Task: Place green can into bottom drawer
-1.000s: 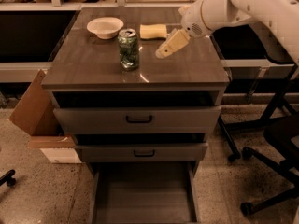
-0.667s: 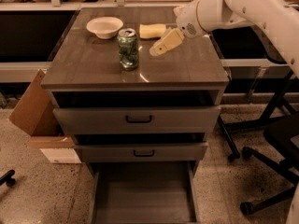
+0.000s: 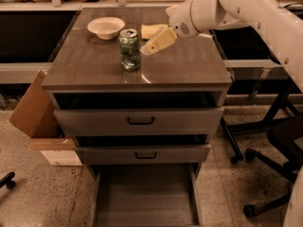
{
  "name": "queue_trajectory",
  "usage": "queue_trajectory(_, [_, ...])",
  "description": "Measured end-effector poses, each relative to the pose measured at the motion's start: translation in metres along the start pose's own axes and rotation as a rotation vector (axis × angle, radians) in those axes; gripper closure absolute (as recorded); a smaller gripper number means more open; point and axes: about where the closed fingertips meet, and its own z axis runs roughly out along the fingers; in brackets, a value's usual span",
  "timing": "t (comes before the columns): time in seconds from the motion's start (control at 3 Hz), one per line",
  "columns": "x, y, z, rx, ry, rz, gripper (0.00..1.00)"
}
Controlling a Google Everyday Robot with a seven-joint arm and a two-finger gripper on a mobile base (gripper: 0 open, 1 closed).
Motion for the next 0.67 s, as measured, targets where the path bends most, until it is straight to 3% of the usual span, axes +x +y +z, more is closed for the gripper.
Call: queue_trajectory(0.67, [-0.012, 0.010, 0.019, -0.061, -0.020, -0.028, 0.00])
